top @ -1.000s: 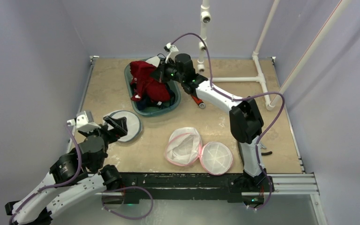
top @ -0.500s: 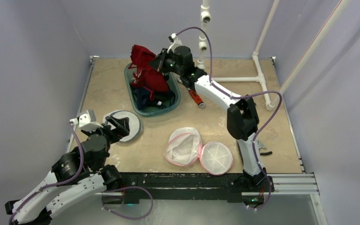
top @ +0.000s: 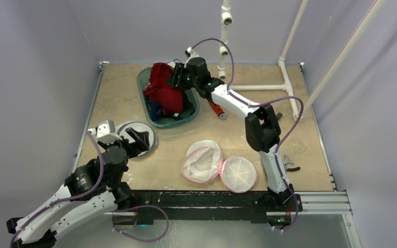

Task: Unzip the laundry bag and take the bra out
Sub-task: Place the bra in the bin, then close the laundry bag at the center of the board.

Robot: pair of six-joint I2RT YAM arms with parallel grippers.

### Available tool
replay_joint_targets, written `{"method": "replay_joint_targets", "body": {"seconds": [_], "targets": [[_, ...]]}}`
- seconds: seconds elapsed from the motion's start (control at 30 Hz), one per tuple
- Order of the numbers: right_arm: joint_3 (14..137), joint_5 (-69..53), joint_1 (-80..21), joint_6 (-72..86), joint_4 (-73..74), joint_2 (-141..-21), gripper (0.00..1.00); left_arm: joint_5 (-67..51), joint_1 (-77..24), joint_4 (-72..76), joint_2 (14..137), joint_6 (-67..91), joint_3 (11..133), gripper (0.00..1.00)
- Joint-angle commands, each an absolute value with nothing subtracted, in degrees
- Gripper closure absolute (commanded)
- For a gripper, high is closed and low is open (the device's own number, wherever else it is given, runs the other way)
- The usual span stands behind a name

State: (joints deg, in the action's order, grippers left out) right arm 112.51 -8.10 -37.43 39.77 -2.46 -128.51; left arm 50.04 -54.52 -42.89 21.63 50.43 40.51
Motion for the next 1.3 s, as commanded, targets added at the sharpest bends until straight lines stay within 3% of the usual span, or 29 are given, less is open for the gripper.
{"method": "replay_joint_targets", "body": {"seconds": [0.0, 0.27, 0.4, 0.47, 0.57, 0.67, 0.77, 0.87, 1.1, 1.17, 1.27], "targets": [[110.0, -3.1, -37.3, 35.9, -1.6, -121.9, 0.4, 49.3, -54.8, -40.4, 22.6, 51.1, 40.2, 0.11], [105.1, 0.8, -37.9, 31.4, -1.4, -115.1, 0.29, 49.1, -54.8, -39.3, 23.7, 50.4, 40.3, 0.11], [104.0, 3.6, -39.2, 27.6, -2.4, -112.4, 0.29, 48.6, -54.8, -38.5, 24.8, 50.2, 40.1, 0.11], [103.9, 2.8, -39.8, 26.2, -4.2, -112.1, 0.37, 48.3, -54.8, -37.9, 25.5, 50.0, 40.0, 0.11], [104.0, -1.1, -41.0, 23.7, -7.3, -112.6, 0.64, 48.6, -54.8, -37.0, 26.4, 49.6, 40.1, 0.11], [105.6, -3.2, -42.7, 21.6, -7.0, -114.1, 0.69, 48.9, -54.8, -35.3, 27.2, 48.6, 40.2, 0.12], [99.3, 1.5, -44.5, 21.3, -9.6, -109.4, 0.63, 45.8, -54.8, -32.5, 28.6, 46.1, 40.2, 0.12], [81.6, 7.5, -45.0, 24.0, -15.7, -97.4, 0.5, 39.5, -54.7, -29.3, 31.3, 42.6, 40.5, 0.12], [55.1, 24.6, -43.6, 31.6, -6.0, -69.5, 0.39, 7.1, -55.4, -15.4, 44.1, 30.2, 40.3, 0.19], [50.4, 27.2, -41.1, 33.9, -1.2, -62.2, 0.37, 8.0, -59.8, -14.7, 49.3, 27.7, 41.4, 0.13], [45.4, 28.5, -36.0, 35.4, 4.9, -55.5, 0.35, 19.7, -73.5, -13.6, 56.7, 23.6, 45.1, 0.06]]}}
